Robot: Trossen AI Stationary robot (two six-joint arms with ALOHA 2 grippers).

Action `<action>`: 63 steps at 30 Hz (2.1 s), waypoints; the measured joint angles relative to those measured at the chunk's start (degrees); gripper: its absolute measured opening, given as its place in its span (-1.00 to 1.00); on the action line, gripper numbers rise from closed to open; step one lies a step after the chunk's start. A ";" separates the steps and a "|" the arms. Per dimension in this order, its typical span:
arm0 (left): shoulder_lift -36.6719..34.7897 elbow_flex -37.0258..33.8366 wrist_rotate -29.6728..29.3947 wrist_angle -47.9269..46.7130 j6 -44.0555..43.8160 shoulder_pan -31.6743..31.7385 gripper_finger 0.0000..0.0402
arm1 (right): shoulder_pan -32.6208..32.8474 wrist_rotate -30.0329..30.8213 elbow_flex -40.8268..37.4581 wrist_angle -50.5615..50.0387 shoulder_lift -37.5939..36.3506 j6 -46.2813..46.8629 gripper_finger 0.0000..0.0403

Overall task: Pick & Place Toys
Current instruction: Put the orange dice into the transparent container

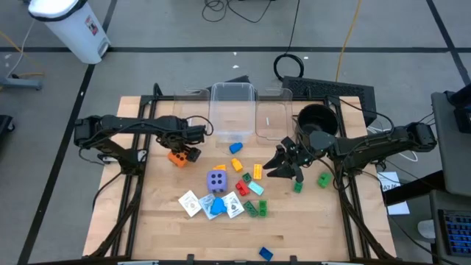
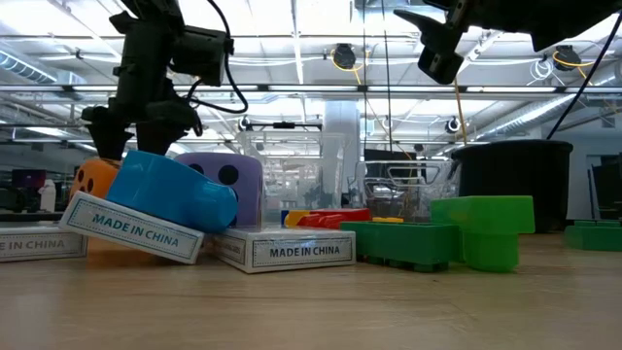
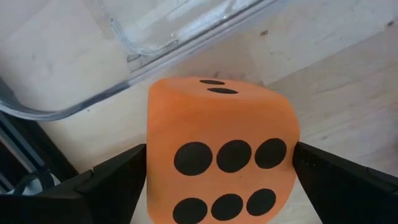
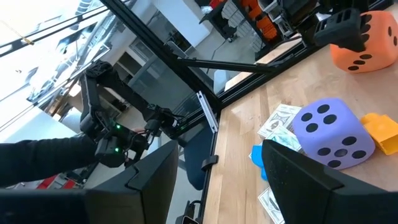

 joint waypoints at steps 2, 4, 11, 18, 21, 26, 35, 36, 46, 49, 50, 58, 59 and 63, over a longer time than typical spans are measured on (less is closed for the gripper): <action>0.00 0.00 -0.02 -0.02 -0.06 0.00 0.86 | 0.00 -0.02 0.00 0.01 0.00 0.00 0.12; 0.00 0.00 -0.13 -0.04 -0.24 0.00 0.72 | 0.00 0.00 0.00 0.07 0.00 0.00 0.12; 0.00 0.04 -0.11 -0.17 -0.33 0.00 0.37 | 0.00 0.00 0.00 0.09 0.00 0.00 0.12; 0.00 0.04 0.18 -0.26 -0.19 0.00 0.37 | 0.00 0.00 0.00 0.09 0.00 0.00 0.12; 0.00 0.04 0.74 -0.55 0.03 0.02 0.37 | 0.00 0.00 0.00 0.09 0.00 0.39 0.12; -0.97 -0.07 1.63 -1.10 -0.02 0.04 0.35 | 0.00 0.00 0.00 0.09 0.00 0.39 0.12; -4.90 -0.42 1.57 -2.60 -2.19 0.00 0.33 | 0.00 0.00 0.00 0.11 0.00 0.25 0.12; -5.37 -0.48 1.57 -2.72 -2.23 0.00 0.33 | 0.00 0.00 0.00 0.11 0.00 0.24 0.12; -6.62 -0.31 2.26 -4.22 -2.13 0.00 -0.05 | 0.00 0.01 0.00 0.13 -0.02 0.20 0.12; -6.69 -0.21 3.14 -3.98 -1.78 0.00 -0.24 | 0.00 0.00 0.00 0.13 -0.02 0.22 0.12; -6.69 -0.19 3.34 -3.84 -1.77 0.00 -0.28 | 0.00 0.00 0.00 0.13 -0.02 0.22 0.12; -6.71 -0.13 3.75 -3.58 -1.63 0.00 -0.39 | 0.00 0.00 0.00 0.13 -0.02 0.37 0.12; -6.71 -0.11 3.78 -3.76 -1.62 0.00 -0.42 | 0.00 0.00 0.00 0.13 -0.02 0.37 0.12; -6.87 -0.09 3.80 -5.66 -1.64 -0.03 -0.59 | 0.00 0.00 0.00 0.13 -0.02 0.39 0.12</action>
